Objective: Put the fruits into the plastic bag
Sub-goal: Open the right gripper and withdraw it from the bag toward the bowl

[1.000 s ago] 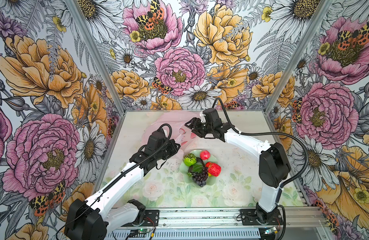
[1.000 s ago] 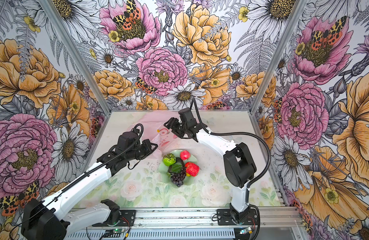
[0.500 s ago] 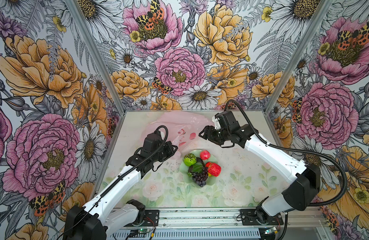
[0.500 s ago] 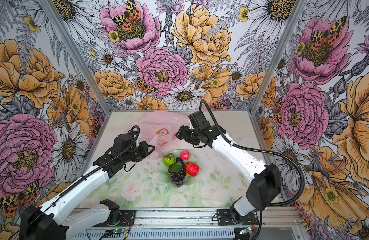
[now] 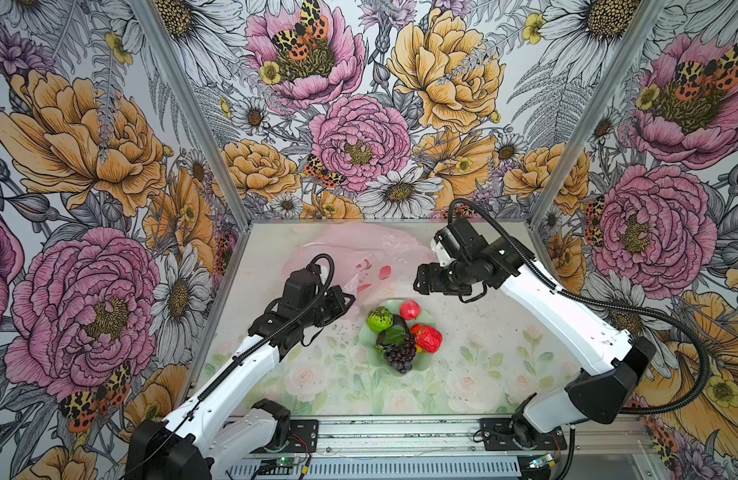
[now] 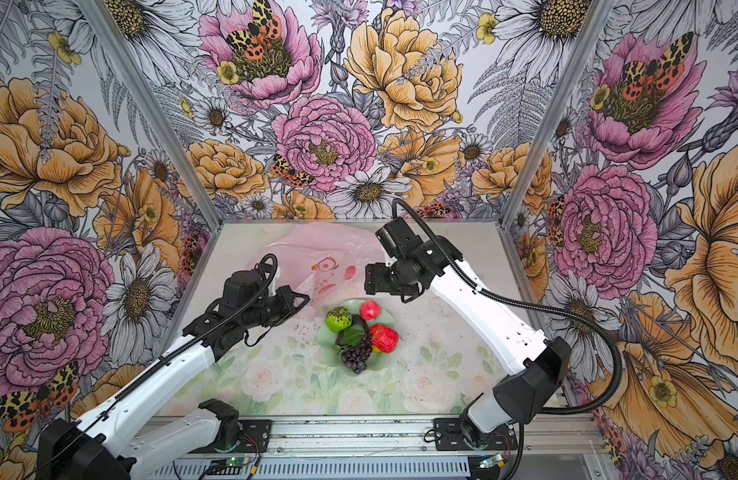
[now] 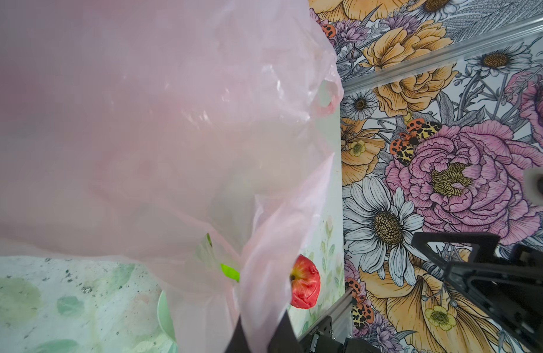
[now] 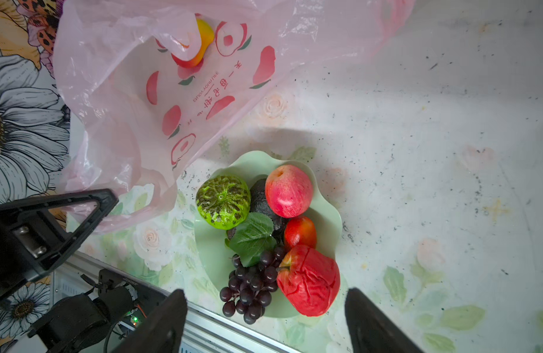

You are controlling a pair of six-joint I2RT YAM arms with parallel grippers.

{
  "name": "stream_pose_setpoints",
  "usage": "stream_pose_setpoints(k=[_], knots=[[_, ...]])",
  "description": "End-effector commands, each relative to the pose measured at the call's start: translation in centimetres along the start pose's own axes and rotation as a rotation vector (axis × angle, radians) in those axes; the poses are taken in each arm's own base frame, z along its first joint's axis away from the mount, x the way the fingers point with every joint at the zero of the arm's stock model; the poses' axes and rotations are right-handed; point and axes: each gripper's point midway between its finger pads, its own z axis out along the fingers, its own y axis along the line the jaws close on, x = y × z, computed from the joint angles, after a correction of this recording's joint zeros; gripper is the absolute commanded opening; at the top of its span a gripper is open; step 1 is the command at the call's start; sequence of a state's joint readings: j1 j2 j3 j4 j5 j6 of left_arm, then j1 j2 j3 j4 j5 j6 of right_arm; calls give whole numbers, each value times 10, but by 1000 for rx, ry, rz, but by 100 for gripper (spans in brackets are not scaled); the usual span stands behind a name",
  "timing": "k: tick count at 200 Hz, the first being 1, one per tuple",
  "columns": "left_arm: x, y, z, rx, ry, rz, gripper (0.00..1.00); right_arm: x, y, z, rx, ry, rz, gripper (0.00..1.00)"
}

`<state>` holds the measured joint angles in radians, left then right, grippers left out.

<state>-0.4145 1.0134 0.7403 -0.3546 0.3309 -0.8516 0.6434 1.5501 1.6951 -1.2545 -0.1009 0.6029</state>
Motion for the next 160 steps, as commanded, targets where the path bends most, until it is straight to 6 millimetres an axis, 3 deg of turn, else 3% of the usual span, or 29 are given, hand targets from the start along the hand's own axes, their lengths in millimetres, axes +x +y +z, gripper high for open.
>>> stream_pose_setpoints(k=[1, 37, 92, 160], knots=[[2, 2, -2, 2, 9, 34, 0, 6, -5, 11, 54, 76, -77, 85], [-1, 5, -4, -11, -5, 27, 0, 8, 6, 48, 37, 212, -140, 86], [-4, 4, 2, -28, 7, 24, 0, 9, -1, 94, 87, 316, -208, 86], [-4, 5, 7, -40, 14, 19, 0, 12, -9, 128, 114, 376, -238, 86]])
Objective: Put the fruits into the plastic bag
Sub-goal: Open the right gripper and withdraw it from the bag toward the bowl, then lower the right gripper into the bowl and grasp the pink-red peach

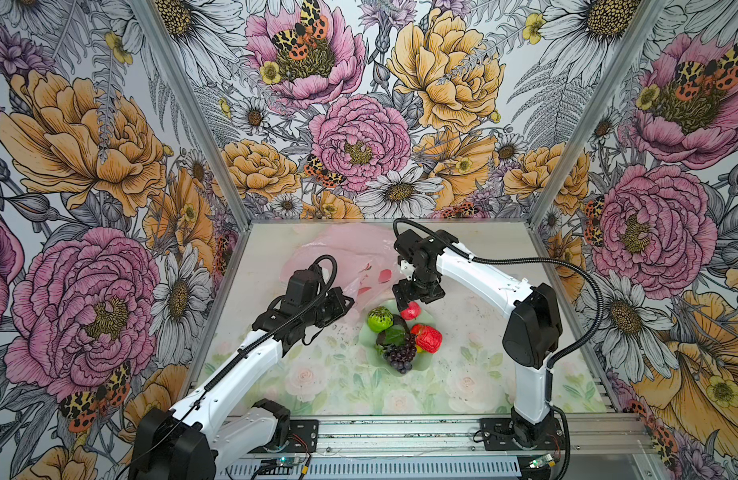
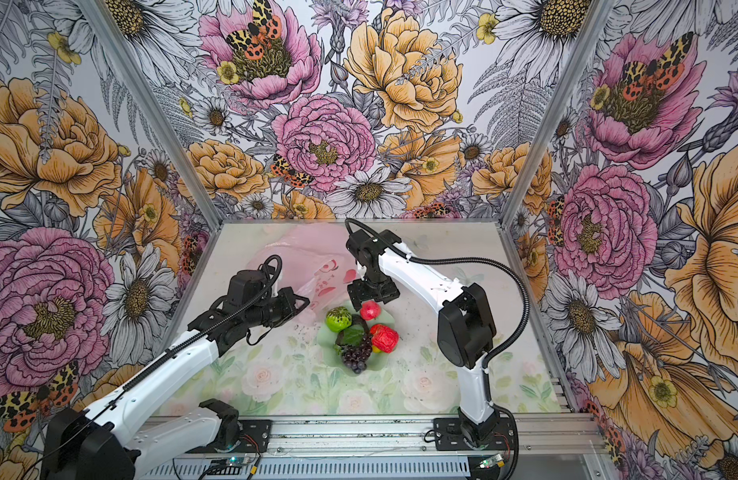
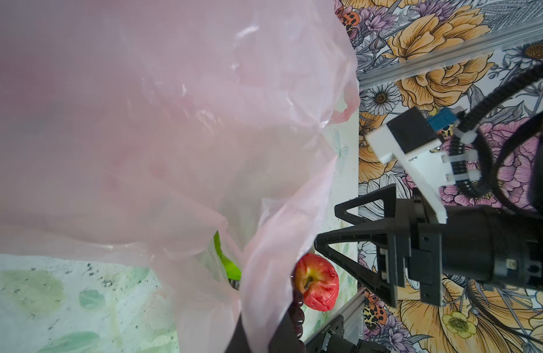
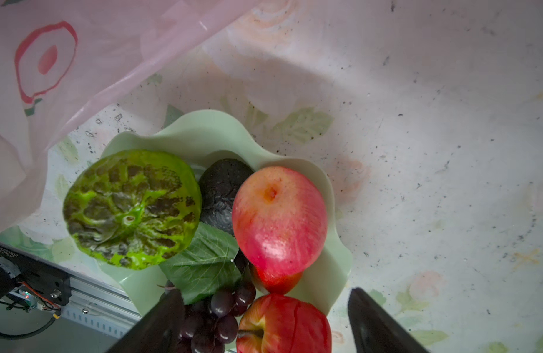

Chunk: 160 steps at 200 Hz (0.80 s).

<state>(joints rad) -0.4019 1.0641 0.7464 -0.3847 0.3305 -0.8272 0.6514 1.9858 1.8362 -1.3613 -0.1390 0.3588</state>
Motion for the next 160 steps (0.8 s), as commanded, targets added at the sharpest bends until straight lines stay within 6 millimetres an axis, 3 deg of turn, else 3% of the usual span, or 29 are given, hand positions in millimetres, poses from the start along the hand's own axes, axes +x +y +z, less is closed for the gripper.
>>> stream_pose_setpoints(k=[1, 160], knots=[[-7, -11, -4, 20, -21, 25, 0, -8, 3, 4, 1, -9, -38, 86], [-8, -11, -4, 17, -26, 9, 0, -18, 0, 42, 3, 40, -17, 76]])
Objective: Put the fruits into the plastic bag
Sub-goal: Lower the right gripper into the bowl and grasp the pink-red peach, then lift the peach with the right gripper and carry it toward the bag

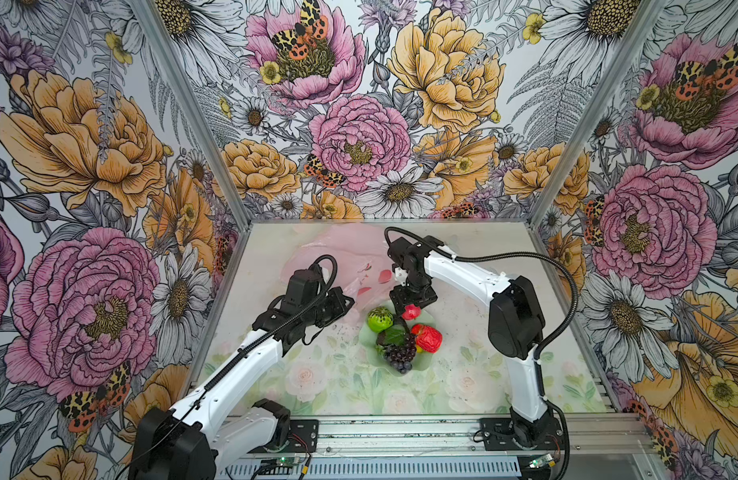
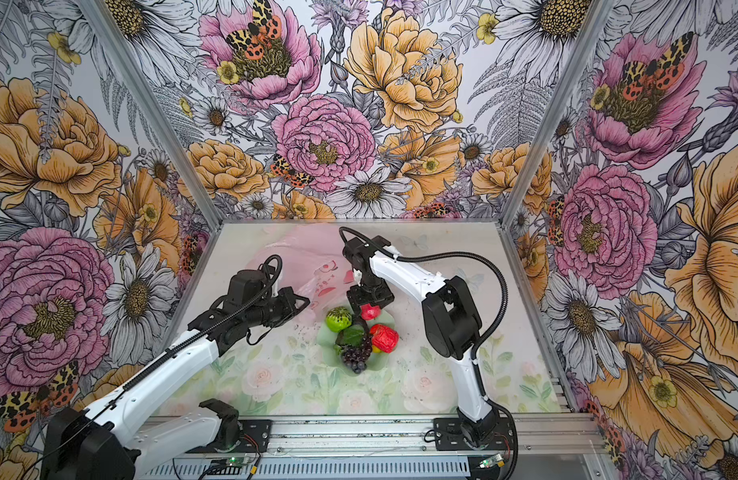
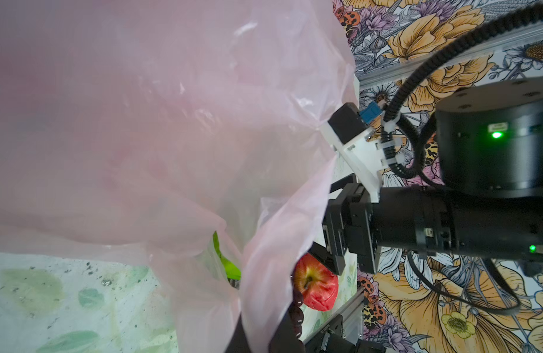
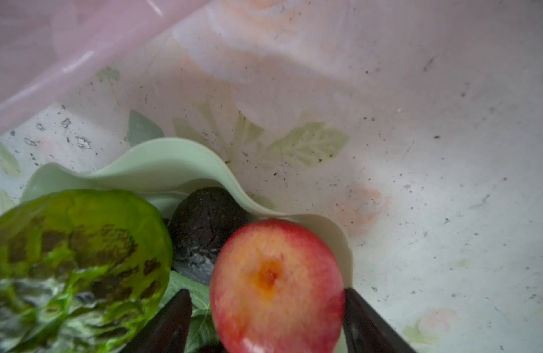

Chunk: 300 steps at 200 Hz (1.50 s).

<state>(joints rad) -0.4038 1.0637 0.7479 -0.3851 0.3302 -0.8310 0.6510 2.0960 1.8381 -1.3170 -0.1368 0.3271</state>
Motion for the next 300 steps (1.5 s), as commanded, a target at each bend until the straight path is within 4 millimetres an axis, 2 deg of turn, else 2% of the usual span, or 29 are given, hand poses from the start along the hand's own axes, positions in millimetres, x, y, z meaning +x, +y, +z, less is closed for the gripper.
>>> stream_pose_setpoints(k=[1, 63, 186, 244, 300], knots=[[-8, -10, -4, 16, -25, 10, 0, -8, 3, 1, -15, -20, 5, 76], [-8, -9, -5, 20, -22, 8, 0, -8, 3, 1, -15, -24, 25, 60], [-5, -10, -8, 33, -20, 11, 0, 13, -7, -30, -32, -104, 91, 50], [-3, -12, -9, 41, -15, 16, 0, 20, -3, -65, -133, -196, 163, 50], [-2, -18, -10, 53, -12, 22, 0, 21, 9, -117, -290, -335, 232, 50]])
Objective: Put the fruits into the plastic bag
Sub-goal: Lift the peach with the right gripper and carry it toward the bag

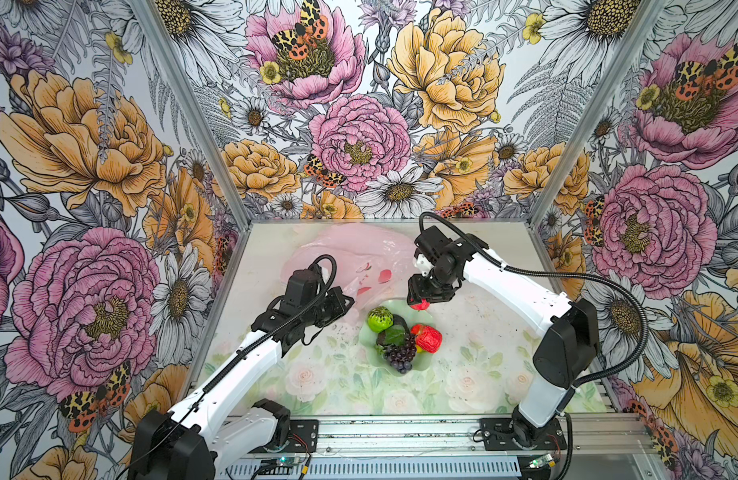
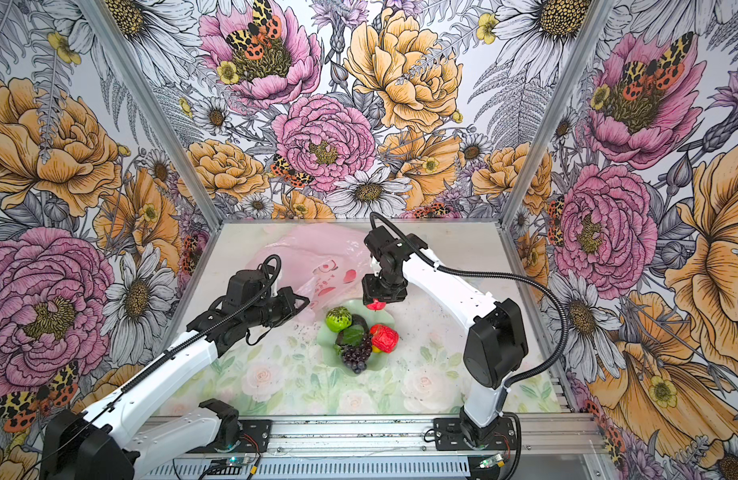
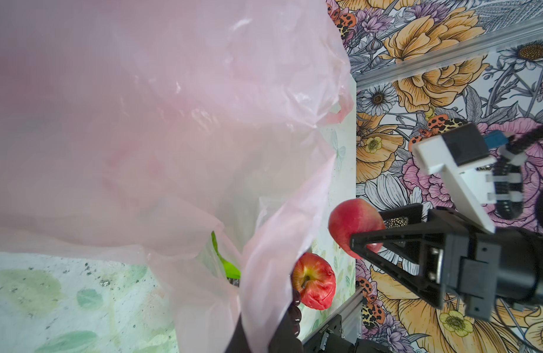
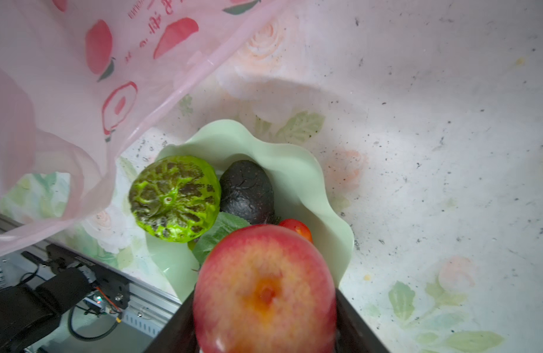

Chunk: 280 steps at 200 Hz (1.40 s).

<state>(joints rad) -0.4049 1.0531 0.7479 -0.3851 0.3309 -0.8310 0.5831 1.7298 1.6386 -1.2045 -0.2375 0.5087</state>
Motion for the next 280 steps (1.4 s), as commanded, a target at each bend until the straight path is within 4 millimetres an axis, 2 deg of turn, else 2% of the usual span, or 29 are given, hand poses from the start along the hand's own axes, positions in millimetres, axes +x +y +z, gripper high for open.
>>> stream_pose_setpoints(k=[1, 29, 44, 103, 136, 168, 237, 280], knots=[[-1, -15, -7, 44, -7, 18, 0, -8, 19, -26, -113, -88, 44, 50], [-1, -18, -8, 50, -8, 18, 0, -19, 39, -45, -243, -167, 102, 49], [-3, -19, -9, 52, -13, 20, 0, -26, 51, -48, -320, -199, 141, 49], [-6, -30, -6, 66, -1, 21, 0, -60, 77, -33, -572, -279, 321, 49], [-6, -36, -3, 64, 8, 32, 0, -70, 79, -22, -618, -283, 365, 49], [-5, -42, -2, 65, 11, 40, 0, -69, 77, -13, -616, -261, 376, 49], [-1, -57, -4, 84, 3, 46, 0, -65, 71, -6, -624, -230, 386, 49], [1, -64, -8, 97, -7, 51, 0, -72, 72, 5, -634, -208, 393, 49]])
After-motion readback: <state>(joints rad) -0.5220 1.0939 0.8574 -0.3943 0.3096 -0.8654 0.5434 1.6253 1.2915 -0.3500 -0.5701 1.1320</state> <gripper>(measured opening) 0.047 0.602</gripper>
